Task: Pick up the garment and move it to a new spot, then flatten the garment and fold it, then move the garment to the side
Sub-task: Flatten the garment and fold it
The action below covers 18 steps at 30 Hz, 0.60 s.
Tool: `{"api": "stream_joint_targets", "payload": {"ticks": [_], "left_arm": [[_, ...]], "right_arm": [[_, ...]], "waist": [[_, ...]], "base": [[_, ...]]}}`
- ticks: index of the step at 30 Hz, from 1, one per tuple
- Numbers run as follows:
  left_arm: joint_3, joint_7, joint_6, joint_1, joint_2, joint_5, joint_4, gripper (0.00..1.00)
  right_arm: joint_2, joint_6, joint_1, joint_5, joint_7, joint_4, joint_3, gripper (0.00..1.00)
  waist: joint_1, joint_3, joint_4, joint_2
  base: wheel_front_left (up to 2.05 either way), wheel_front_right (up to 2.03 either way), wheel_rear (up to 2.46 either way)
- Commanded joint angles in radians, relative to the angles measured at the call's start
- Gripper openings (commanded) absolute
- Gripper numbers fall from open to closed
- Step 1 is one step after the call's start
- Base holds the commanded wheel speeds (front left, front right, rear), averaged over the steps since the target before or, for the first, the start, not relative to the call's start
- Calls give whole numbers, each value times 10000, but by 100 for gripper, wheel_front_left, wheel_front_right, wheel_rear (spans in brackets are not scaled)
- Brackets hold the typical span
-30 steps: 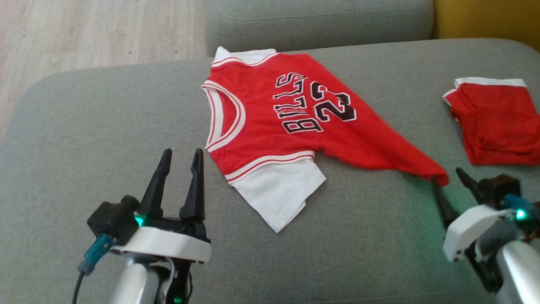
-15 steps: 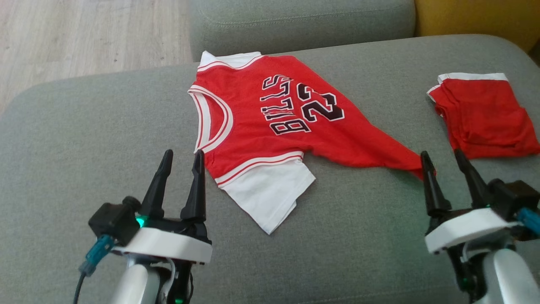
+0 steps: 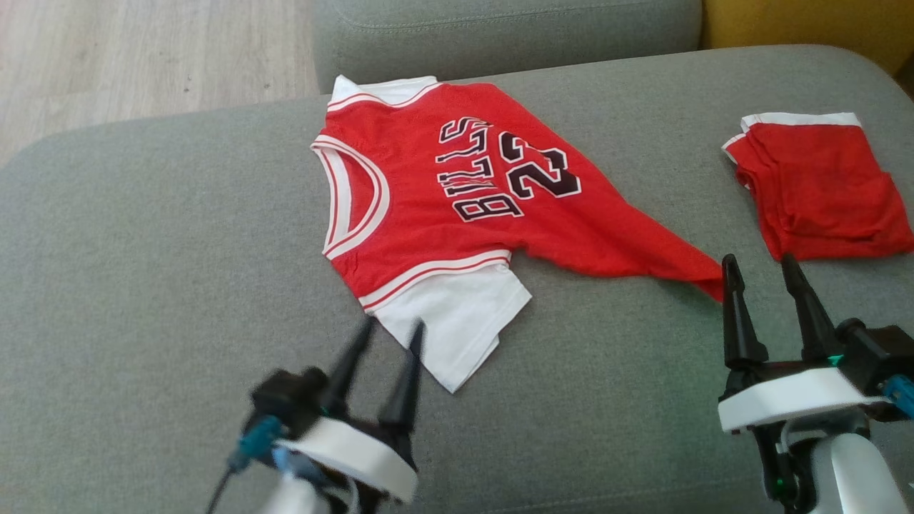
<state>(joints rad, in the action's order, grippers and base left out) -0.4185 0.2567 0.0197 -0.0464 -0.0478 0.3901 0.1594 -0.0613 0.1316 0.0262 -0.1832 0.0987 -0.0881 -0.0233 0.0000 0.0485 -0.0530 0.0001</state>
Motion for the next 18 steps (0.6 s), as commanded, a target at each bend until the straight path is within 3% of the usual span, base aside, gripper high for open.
{"api": "stream_joint_targets", "payload": {"ticks": [1,7,18], "left_arm": [[55,51,76,-430,-24,82,-31,100],[-1050,-858,-194,-801,-24,488,1698,100],[-1496,-2030,-1192,-1516,-24,1858,3170,100]], "right_arm": [[19,-9,304,75,136,334,188,100],[63,-9,408,62,147,233,337,100],[80,-9,620,4,145,193,504,100]], "waist": [[0,15,-6,-1],[0,100,-158,-1],[0,429,-848,-1]], "base": [[0,0,0],[0,0,0],[0,0,0]]}}
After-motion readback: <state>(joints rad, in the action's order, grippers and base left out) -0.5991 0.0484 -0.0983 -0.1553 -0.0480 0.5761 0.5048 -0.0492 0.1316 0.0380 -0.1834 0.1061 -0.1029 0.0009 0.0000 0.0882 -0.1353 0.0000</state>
